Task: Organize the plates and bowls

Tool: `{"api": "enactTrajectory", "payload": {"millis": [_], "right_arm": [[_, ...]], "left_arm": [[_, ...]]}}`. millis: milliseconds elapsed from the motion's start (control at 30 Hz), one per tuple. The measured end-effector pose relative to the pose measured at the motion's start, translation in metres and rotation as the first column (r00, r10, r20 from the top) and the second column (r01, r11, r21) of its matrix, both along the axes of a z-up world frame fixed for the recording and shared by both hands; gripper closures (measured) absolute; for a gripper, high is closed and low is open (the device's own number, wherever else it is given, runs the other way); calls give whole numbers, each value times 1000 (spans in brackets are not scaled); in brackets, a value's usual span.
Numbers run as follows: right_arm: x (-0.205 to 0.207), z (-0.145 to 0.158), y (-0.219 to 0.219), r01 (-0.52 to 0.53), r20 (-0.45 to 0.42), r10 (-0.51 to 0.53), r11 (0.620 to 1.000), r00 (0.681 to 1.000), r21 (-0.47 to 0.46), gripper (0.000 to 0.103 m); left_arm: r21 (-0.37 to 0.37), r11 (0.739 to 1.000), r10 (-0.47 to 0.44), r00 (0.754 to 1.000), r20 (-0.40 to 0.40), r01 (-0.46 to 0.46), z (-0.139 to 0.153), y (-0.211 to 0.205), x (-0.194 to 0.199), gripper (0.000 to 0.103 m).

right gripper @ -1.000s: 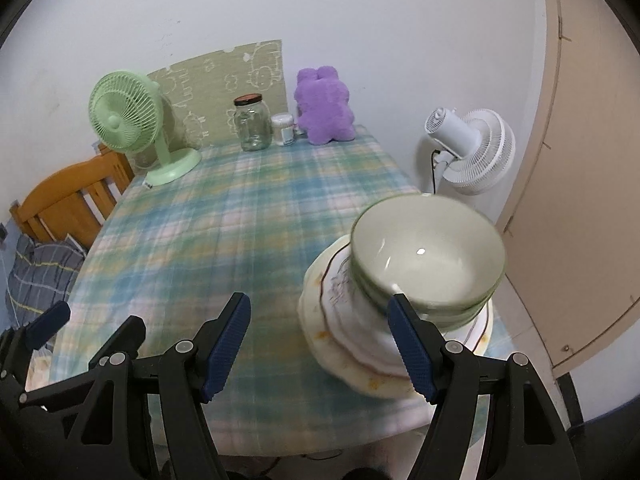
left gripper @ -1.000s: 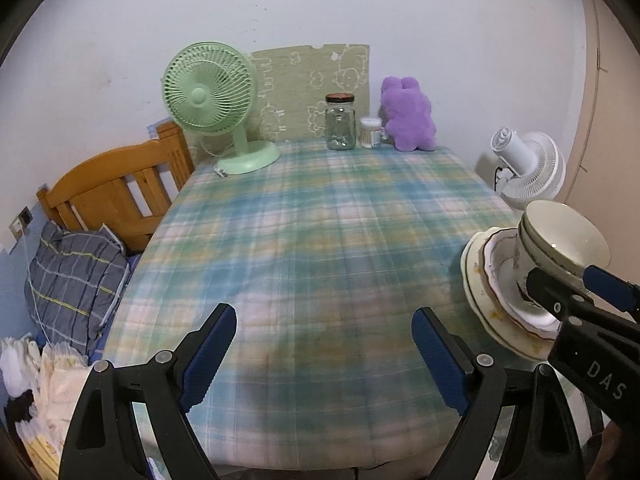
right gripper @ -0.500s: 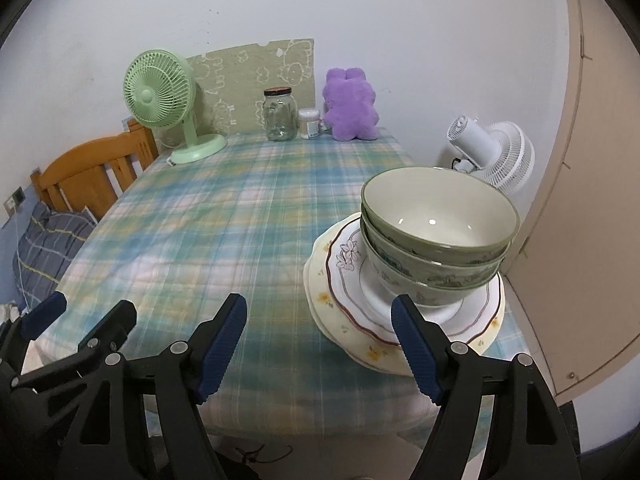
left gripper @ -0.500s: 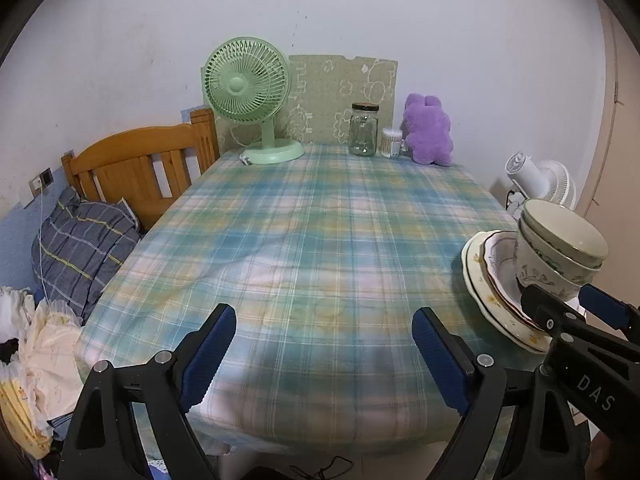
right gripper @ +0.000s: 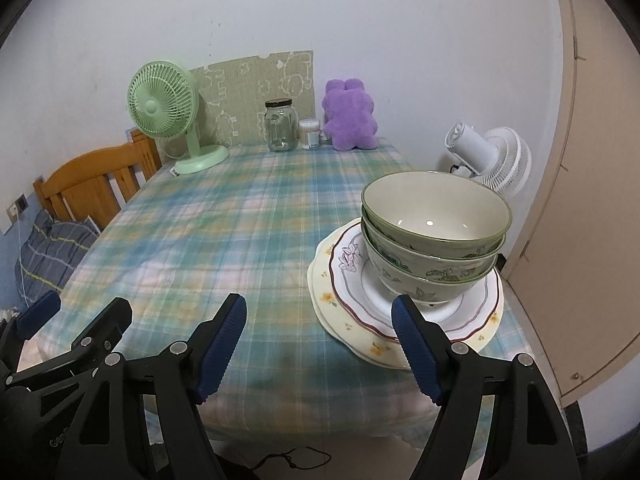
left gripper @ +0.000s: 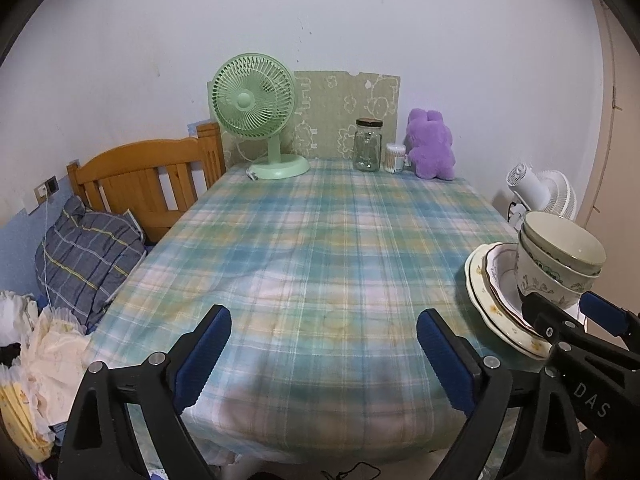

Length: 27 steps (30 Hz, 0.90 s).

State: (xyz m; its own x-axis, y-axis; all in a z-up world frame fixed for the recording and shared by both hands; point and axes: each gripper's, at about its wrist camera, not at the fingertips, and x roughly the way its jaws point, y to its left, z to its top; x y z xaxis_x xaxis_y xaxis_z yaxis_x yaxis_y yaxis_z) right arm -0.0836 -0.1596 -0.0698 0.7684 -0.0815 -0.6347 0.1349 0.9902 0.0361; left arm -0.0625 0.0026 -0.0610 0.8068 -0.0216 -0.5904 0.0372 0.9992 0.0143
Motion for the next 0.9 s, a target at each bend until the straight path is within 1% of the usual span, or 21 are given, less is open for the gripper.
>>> {"api": "enactTrajectory", "payload": {"millis": [700, 900], "right_arm": [[2, 2, 2, 11, 4, -11, 1000, 1000, -3, 25], [0, 1, 0, 22, 6, -22, 1000, 1000, -1, 21]], "left_arm": [[0, 1000, -5, 1000, 9, 5, 2, 1, 1, 5], [0, 1000, -5, 1000, 11, 5, 3, 1, 1, 5]]}}
